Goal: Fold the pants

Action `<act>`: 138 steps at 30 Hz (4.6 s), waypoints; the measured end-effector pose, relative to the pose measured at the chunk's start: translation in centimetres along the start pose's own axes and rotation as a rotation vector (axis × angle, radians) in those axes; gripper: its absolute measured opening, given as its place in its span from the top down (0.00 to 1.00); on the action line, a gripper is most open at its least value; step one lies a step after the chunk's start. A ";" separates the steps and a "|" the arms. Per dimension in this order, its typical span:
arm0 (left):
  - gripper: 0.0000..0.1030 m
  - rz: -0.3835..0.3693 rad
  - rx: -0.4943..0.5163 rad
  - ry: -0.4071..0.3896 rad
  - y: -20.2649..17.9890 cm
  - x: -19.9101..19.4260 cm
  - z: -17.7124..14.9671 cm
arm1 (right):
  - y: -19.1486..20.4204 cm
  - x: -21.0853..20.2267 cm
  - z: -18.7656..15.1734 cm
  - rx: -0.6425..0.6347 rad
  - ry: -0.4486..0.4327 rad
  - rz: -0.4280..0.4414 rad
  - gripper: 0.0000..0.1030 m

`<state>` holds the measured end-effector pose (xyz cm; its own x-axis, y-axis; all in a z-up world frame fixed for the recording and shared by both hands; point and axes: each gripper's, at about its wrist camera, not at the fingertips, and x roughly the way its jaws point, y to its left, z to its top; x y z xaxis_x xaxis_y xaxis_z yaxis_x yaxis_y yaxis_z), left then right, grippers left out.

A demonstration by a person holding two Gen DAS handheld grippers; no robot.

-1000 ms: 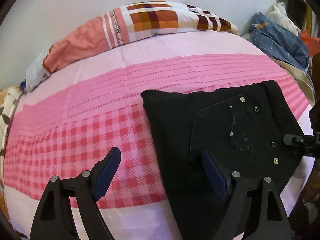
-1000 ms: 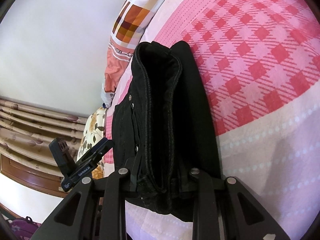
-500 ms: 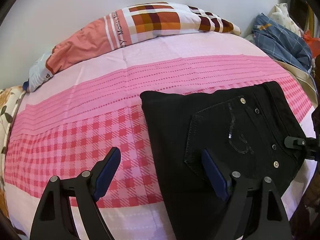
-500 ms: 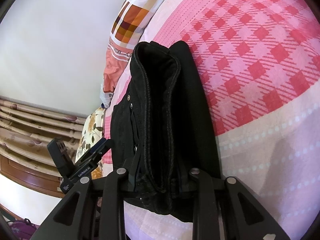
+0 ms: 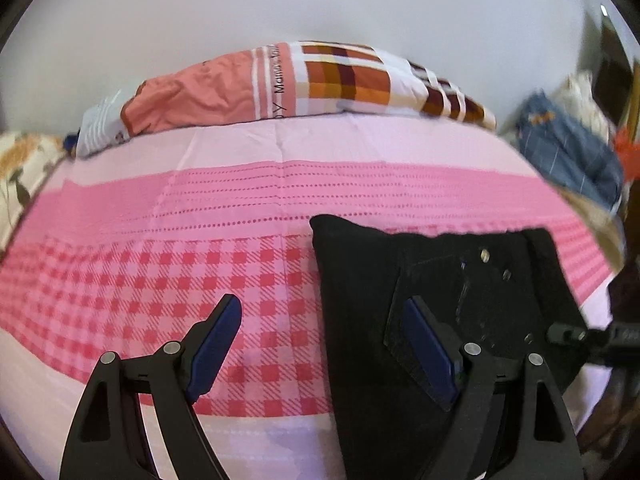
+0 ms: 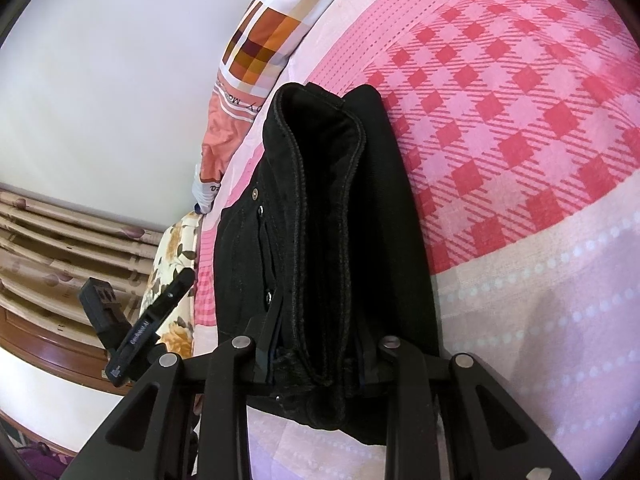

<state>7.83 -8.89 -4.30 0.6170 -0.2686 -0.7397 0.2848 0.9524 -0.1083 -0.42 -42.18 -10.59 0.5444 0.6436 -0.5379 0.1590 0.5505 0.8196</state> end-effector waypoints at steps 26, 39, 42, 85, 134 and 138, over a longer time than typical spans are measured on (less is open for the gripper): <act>0.19 0.109 0.004 0.004 0.2 -1.3 -0.8 | -0.4 0.1 -0.1 0.006 0.000 0.007 0.76; 0.19 0.098 0.031 0.057 -0.7 -0.7 -1.4 | -0.7 0.1 -0.1 0.012 -0.001 0.011 0.76; 0.19 0.079 0.030 0.086 -0.8 -0.1 -1.6 | -0.7 0.1 -0.1 0.013 0.000 0.013 0.76; 0.09 -0.646 -0.086 0.372 1.1 7.9 -0.2 | -0.6 0.5 2.2 -0.197 0.109 -0.004 0.60; 0.71 -0.491 -0.029 0.270 1.2 6.2 1.8 | 1.7 2.7 1.1 -0.159 0.093 0.117 0.74; 0.60 -0.486 -0.007 0.317 1.3 7.3 1.9 | 1.2 2.7 1.2 -0.146 0.107 0.083 0.71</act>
<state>14.09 -9.93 -8.60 0.1665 -0.6206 -0.7663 0.4751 0.7314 -0.4891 2.24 -40.38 -10.80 0.4588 0.7386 -0.4939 -0.0086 0.5595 0.8288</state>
